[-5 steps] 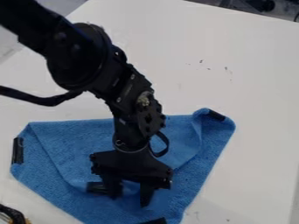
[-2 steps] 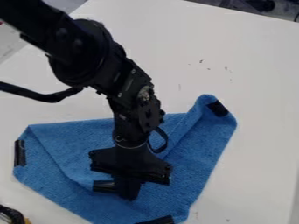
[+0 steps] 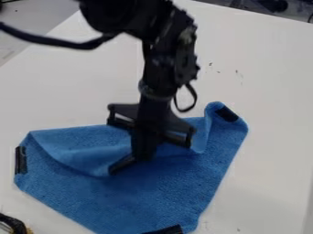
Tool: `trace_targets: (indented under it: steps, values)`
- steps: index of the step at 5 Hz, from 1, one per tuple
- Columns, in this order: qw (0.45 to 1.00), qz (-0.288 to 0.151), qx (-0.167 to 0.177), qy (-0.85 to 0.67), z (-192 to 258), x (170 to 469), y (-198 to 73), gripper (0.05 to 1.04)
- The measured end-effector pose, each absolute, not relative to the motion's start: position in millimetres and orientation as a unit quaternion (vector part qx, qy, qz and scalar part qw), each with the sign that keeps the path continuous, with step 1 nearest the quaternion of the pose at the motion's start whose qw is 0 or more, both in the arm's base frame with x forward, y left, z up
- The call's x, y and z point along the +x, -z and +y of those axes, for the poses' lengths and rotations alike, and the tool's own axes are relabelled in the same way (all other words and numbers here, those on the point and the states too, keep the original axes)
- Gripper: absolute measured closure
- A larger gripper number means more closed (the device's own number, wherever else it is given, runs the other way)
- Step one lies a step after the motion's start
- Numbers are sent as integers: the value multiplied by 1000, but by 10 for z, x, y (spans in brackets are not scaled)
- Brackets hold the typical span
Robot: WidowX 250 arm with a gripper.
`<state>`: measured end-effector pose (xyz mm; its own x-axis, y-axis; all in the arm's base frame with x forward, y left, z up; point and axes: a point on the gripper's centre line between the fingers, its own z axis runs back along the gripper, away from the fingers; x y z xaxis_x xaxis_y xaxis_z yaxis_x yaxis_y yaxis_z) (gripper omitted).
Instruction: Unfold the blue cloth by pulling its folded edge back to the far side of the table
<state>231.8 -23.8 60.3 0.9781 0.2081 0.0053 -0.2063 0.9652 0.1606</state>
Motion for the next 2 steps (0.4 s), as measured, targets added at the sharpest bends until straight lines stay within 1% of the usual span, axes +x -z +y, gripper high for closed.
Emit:
trace_targets:
  steps: [1, 2]
  values:
    - [991, 0, 104, -82, 34, 2677, -707, 1029]
    - [994, -4, 104, -43, 395, 3082, -624, 1029]
